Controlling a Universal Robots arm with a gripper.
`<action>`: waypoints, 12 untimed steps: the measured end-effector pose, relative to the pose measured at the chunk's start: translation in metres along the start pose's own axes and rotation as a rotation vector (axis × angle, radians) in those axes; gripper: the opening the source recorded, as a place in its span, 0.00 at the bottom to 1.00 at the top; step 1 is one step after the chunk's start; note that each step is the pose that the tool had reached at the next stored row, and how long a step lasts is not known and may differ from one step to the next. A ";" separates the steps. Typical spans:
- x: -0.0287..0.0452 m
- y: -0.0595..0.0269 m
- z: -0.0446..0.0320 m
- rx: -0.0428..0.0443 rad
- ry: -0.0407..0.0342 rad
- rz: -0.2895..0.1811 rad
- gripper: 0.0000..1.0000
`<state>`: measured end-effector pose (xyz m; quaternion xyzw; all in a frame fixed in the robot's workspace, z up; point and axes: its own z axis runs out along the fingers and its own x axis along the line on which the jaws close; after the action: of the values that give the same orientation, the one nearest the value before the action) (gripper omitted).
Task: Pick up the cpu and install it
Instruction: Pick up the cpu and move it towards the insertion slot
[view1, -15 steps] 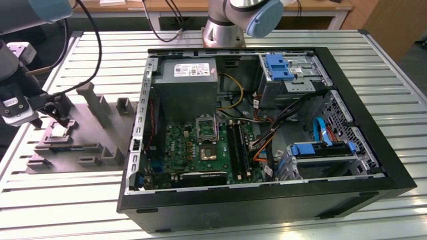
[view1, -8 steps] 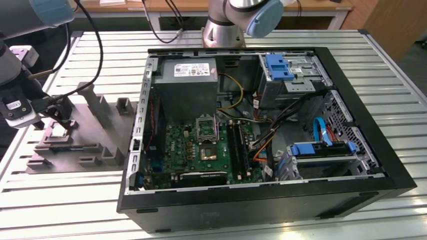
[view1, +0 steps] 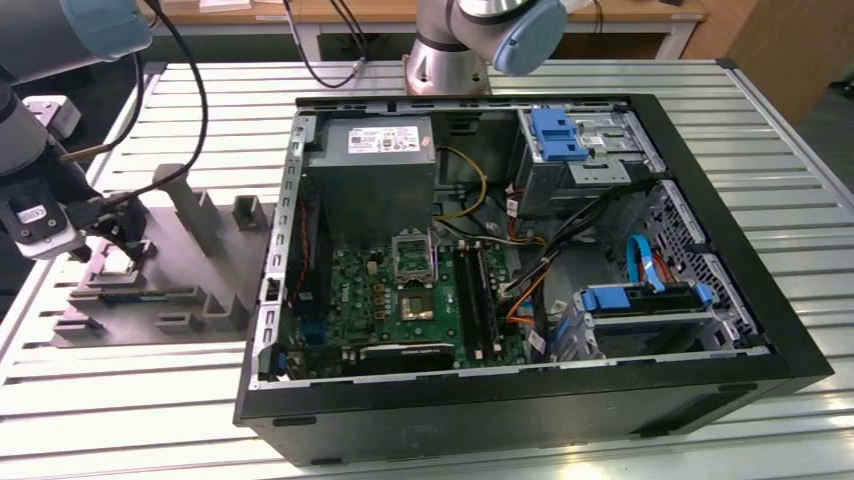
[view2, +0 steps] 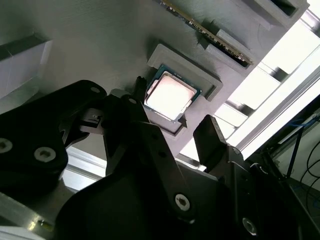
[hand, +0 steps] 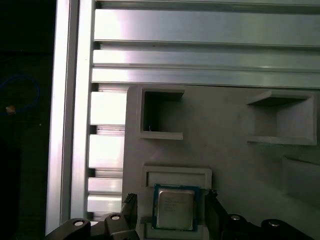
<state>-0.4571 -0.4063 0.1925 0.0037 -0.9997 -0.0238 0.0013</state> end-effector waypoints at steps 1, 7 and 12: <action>0.0000 0.0000 0.0003 0.0000 -0.0001 0.000 0.65; 0.0010 -0.0001 0.0020 -0.0001 -0.0002 0.000 0.65; 0.0010 -0.0002 0.0046 -0.0002 -0.0004 0.004 0.65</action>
<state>-0.4581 -0.4062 0.1879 0.0019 -0.9997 -0.0239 0.0012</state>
